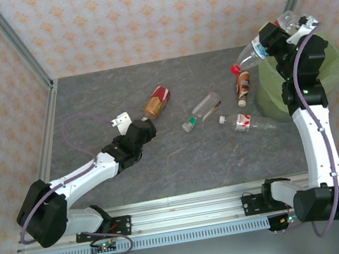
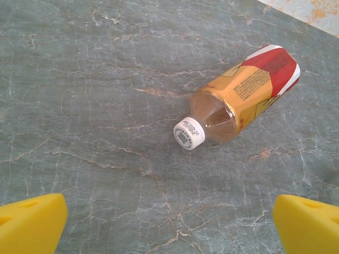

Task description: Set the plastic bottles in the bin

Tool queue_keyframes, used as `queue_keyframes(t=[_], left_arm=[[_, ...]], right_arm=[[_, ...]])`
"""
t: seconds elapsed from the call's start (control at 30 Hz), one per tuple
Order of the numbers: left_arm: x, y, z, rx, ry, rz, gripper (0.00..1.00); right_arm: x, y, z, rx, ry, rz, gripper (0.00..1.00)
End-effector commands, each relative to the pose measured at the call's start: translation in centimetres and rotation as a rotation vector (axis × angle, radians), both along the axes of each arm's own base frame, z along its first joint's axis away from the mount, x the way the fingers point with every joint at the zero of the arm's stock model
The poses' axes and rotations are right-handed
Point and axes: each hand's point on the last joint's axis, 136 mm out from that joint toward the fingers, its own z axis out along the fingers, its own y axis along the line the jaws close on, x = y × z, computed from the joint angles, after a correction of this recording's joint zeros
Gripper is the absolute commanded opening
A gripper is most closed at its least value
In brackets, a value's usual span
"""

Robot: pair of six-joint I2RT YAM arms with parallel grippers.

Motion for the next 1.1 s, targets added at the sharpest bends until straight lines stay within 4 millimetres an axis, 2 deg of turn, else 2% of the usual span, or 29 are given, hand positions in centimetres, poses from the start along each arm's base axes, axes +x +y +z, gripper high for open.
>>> queue_keyframes(t=[0.0, 0.27, 0.6, 0.77, 0.93, 1.07], left_arm=[[0.4, 0.0, 0.5, -0.006, -0.023, 0.009, 1.0], [0.1, 0.3, 0.6, -0.008, -0.033, 0.011, 1.0], [-0.3, 0.8, 0.3, -0.005, -0.034, 0.02, 1.0], [-0.3, 0.6, 0.0, -0.009, -0.031, 0.017, 1.0], [-0.2, 0.5, 0.2, -0.008, -0.03, 0.008, 1.0], [-0.5, 0.7, 0.0, -0.002, -0.021, 0.009, 1.0]], right_arm=[[-0.9, -2.8, 2.3, -0.056, -0.053, -0.135, 0.45], [-2.4, -7.7, 3.0, -0.183, -0.041, -0.384, 0.44], [-4.1, -10.9, 3.7, -0.373, 0.031, -0.594, 0.44], [-4.8, -13.5, 0.9, -0.535, 0.151, -0.767, 0.44], [-3.8, -14.7, -2.4, -0.707, 0.303, -0.797, 0.46], [-3.1, -14.9, -4.5, -0.76, 0.376, -0.776, 0.48]])
